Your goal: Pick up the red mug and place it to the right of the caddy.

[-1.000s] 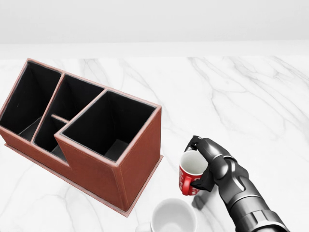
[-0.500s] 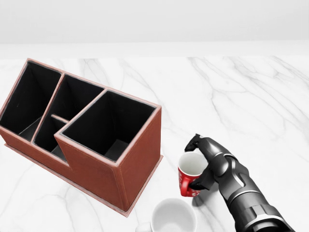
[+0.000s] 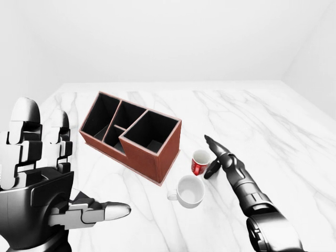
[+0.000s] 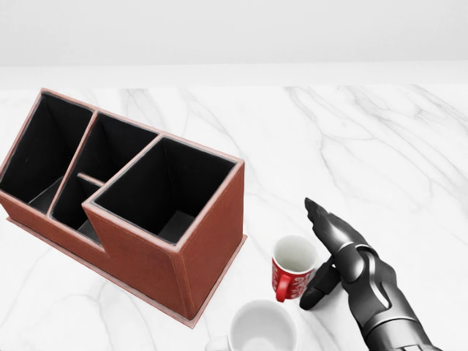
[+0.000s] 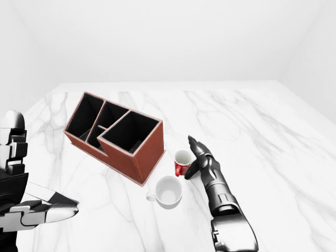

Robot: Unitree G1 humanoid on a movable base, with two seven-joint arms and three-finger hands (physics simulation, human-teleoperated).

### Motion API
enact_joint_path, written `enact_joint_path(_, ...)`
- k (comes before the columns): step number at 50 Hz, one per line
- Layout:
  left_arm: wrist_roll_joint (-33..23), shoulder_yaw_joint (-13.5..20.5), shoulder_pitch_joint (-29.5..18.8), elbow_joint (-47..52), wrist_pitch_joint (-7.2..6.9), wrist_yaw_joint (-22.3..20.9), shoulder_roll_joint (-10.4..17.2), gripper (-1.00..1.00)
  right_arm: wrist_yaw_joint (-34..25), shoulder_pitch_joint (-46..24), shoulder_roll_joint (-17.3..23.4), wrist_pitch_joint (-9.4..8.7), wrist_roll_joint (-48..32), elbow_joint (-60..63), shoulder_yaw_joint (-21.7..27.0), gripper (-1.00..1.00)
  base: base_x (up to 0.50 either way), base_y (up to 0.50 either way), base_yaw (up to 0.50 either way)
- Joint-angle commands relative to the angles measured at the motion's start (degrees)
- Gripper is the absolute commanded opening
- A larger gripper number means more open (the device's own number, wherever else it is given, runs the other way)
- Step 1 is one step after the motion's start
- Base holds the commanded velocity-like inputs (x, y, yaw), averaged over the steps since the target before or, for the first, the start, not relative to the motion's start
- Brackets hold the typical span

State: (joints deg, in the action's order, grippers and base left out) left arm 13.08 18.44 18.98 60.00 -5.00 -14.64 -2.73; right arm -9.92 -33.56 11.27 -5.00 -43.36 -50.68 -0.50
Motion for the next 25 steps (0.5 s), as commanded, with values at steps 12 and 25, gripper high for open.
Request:
enact_joint_path(12, -1.9, -2.2, 0.8, 0.0, 0.0, -0.3, -0.7, 1.0, -21.2, 20.3, 4.3, 0.0, -10.2, 43.2, 6.3, 1.0, 0.0, 0.0, 0.0)
enact_joint_path(25, 1.1, -3.0, 2.9, 0.0, 0.0, 2.6, 2.4, 1.0, -30.1, 5.3, 8.0, 0.0, -15.0, 64.3, 9.4, 1.0, 0.0, 0.0, 0.0)
